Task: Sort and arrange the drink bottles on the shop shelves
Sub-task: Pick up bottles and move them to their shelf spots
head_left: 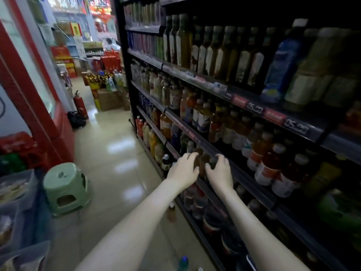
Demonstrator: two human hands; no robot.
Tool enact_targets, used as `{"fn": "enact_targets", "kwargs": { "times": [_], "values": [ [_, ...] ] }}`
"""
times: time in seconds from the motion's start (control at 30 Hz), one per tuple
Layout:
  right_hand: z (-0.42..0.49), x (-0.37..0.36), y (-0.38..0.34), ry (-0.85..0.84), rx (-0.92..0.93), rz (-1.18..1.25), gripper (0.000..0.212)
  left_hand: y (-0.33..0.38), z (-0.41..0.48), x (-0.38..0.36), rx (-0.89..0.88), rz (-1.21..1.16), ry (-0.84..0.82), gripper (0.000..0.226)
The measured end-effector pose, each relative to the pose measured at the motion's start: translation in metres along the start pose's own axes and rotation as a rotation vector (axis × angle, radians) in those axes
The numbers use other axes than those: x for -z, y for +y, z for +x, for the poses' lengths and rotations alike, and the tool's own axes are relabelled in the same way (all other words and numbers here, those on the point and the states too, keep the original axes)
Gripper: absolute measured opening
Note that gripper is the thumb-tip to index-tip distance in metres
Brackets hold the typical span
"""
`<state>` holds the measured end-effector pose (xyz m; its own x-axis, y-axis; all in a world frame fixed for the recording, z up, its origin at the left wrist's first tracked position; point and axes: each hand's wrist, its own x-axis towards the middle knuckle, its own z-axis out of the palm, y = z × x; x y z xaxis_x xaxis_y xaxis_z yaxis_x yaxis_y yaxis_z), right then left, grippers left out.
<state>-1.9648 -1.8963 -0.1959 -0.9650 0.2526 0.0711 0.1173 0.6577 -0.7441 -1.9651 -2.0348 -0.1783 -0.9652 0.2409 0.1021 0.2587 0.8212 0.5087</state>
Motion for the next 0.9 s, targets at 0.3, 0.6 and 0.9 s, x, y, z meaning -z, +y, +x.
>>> {"fn": "enact_targets", "kwargs": {
  "times": [0.3,0.6,0.9],
  "values": [
    [0.157,-0.079,-0.035,0.154,-0.261,0.15,0.065,-0.103,0.18,0.03,-0.226,0.033,-0.126,0.057],
    [0.253,-0.096,-0.026,0.383,-0.435,0.302,0.07,-0.13,0.302,0.006,-0.381,0.075,-0.306,0.063],
    [0.313,-0.115,-0.026,0.467,-0.5,0.204,0.031,-0.169,0.38,0.011,-0.486,0.136,-0.319,0.064]
  ]
}}
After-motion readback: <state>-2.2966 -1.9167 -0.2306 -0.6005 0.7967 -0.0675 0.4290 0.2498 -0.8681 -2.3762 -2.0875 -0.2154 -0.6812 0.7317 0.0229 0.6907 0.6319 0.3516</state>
